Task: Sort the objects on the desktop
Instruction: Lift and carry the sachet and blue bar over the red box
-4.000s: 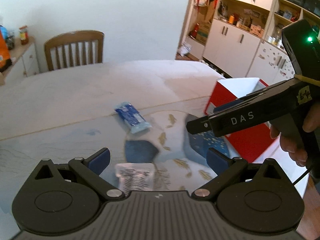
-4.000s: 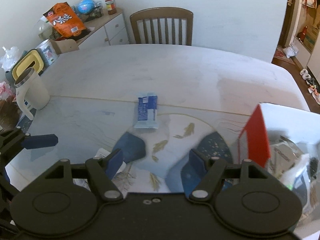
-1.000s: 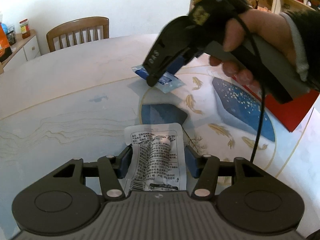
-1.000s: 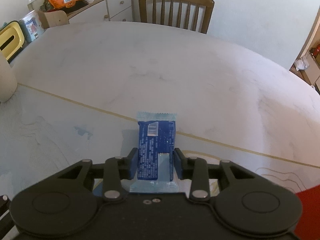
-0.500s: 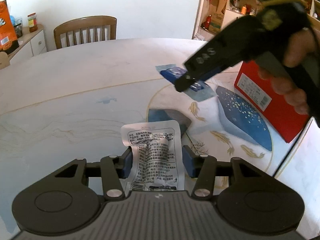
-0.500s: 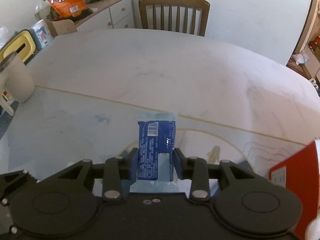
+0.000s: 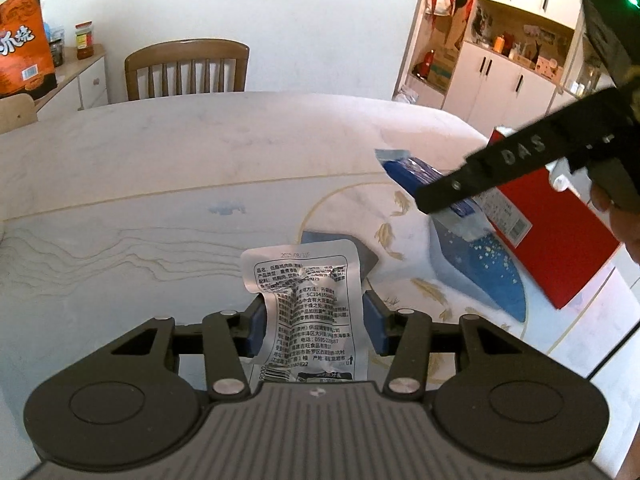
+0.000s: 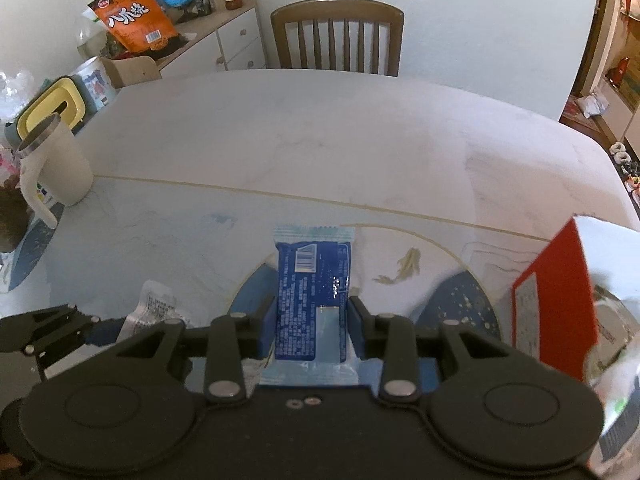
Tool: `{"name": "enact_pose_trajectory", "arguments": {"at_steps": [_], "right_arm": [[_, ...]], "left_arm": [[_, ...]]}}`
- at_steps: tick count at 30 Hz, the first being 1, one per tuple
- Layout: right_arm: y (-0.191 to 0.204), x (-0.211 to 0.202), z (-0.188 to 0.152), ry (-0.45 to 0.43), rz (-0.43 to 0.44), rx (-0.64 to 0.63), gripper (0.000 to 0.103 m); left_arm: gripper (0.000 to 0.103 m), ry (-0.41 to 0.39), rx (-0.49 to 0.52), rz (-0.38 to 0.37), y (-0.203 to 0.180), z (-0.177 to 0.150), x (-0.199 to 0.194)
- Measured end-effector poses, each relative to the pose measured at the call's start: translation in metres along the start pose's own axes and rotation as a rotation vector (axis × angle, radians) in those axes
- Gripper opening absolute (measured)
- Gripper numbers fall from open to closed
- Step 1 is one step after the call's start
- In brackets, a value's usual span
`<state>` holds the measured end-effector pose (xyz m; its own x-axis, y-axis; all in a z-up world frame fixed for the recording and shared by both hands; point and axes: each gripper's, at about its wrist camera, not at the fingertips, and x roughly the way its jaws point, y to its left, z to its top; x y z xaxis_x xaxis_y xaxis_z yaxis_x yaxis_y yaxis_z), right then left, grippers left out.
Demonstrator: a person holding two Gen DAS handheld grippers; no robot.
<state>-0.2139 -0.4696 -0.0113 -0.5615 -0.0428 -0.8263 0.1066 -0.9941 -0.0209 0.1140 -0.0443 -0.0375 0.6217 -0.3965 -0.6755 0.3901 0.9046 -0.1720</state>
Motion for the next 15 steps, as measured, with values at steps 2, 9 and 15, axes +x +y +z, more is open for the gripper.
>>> {"name": "enact_pose_trajectory", "arguments": {"at_steps": [2,9,15], "right_arm": [[-0.002,-0.006,-0.002,-0.006,-0.002,0.007,0.036],[-0.012,-0.028,-0.013,-0.023,0.000,0.041,0.036],[-0.023,-0.046,-0.022,-0.039,-0.004,0.066,0.036]], "left_arm": [[0.047,-0.007,-0.005,0.000,-0.001,0.002,-0.004],[0.047,-0.027,0.001,-0.008,-0.014,0.007,-0.015],[0.047,-0.034,0.020,-0.031,-0.033,0.016,-0.023]]}}
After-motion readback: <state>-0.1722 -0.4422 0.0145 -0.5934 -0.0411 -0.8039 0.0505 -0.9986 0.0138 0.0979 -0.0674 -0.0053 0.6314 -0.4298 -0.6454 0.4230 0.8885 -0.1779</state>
